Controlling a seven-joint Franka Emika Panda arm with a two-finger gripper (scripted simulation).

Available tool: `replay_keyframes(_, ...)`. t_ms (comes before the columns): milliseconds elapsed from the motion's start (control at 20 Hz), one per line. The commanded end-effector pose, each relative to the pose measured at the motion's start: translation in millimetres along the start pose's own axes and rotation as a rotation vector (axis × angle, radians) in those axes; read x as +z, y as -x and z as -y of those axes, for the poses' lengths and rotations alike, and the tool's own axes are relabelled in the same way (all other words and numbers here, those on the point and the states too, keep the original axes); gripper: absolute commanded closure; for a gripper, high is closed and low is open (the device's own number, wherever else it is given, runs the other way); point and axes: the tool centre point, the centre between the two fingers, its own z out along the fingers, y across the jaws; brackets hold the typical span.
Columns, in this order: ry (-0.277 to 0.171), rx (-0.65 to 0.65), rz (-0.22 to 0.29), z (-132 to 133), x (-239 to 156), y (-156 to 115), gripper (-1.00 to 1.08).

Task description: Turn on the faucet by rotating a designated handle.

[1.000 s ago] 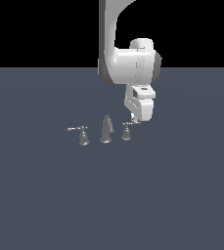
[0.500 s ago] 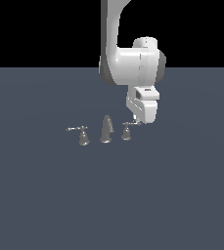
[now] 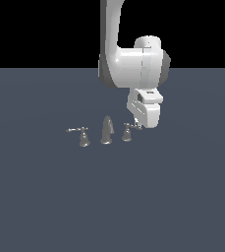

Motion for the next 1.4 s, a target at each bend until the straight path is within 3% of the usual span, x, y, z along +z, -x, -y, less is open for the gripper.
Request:
replay_keyframes(0,0.018,0.009,0.003,-17.1,-0.5,-1.6,1.08)
replay_keyframes(150,0.019,0.01,0.003,-23.6,-0.6,-0.9,1.08)
replay_keyframes(200,0.007,0.006,0.0,-14.6,0.2,-0.7,1.08)
replay_keyframes(850,0.019,0.011,0.003,-43.9,-1.1,37.8,1.08)
replay_keyframes(900,0.019,0.011,0.003,-43.9,-1.1,37.8,1.08)
replay_keyframes(950,0.019,0.039,-0.005,-47.2,-0.4,17.3,1.08)
replay_keyframes(1350,0.02,0.013,0.002,-30.5,-0.9,76.0,1.08)
